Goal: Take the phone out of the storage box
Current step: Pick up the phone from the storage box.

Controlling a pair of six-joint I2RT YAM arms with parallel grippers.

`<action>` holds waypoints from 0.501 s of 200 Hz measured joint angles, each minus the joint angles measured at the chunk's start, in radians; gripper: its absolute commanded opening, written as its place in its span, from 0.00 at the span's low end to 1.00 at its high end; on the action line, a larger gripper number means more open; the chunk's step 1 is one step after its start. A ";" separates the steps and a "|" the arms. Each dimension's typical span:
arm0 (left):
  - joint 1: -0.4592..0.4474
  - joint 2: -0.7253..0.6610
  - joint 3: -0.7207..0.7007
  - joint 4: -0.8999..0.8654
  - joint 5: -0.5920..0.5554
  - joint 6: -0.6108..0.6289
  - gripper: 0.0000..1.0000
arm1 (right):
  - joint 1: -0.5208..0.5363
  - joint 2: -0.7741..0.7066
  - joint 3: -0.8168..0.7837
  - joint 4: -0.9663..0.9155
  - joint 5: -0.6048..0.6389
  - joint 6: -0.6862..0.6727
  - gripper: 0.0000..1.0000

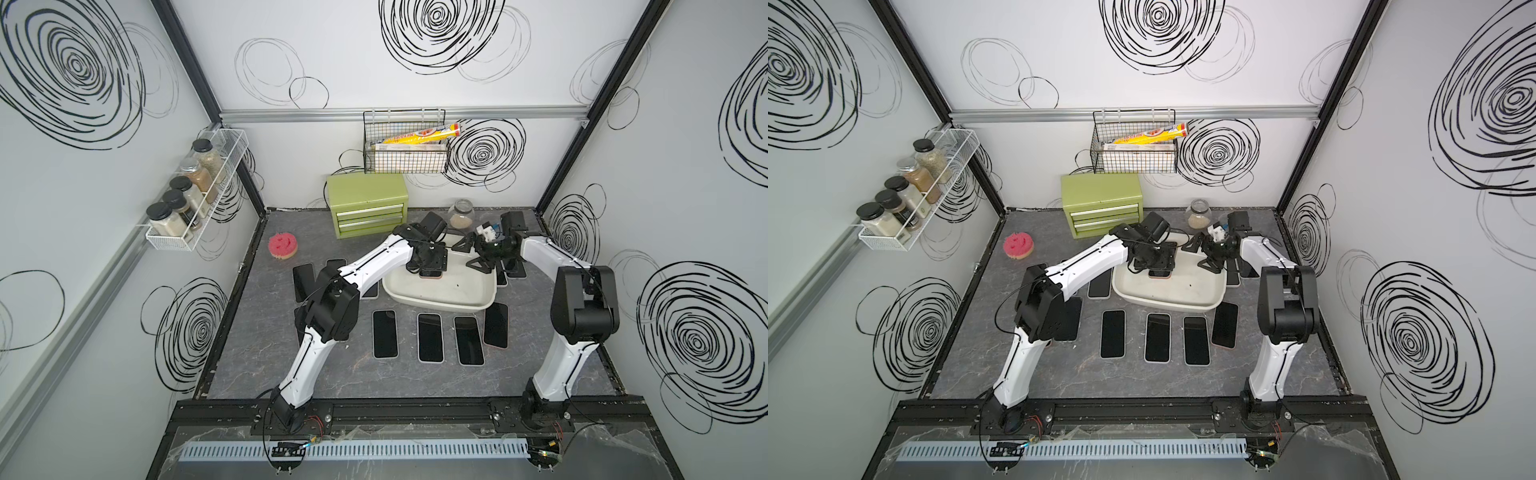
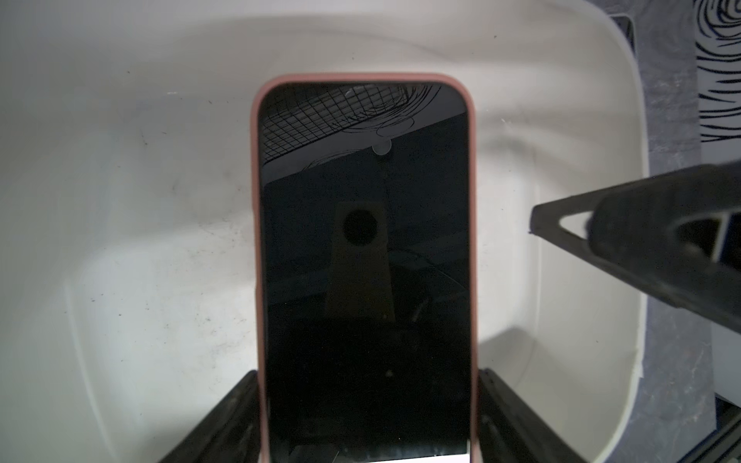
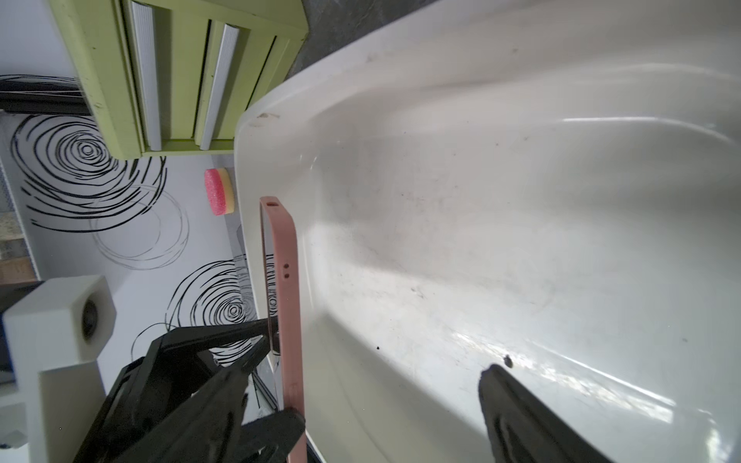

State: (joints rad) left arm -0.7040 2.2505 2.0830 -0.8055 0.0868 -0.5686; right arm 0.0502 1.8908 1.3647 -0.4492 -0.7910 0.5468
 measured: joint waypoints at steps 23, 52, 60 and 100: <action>0.000 -0.002 0.000 0.005 0.010 0.000 0.40 | 0.005 0.003 -0.010 0.061 -0.053 0.035 0.92; -0.001 -0.002 -0.004 0.006 0.020 0.000 0.39 | 0.014 0.003 -0.027 0.122 -0.093 0.069 0.90; -0.001 -0.002 -0.004 0.006 0.023 0.000 0.39 | 0.019 0.003 -0.034 0.132 -0.098 0.075 0.89; -0.008 -0.002 -0.004 0.008 0.031 0.000 0.38 | 0.034 0.012 -0.039 0.162 -0.116 0.094 0.83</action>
State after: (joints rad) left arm -0.7120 2.2482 2.0789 -0.7975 0.1177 -0.5686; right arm 0.0845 1.9026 1.3258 -0.2874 -0.9066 0.6407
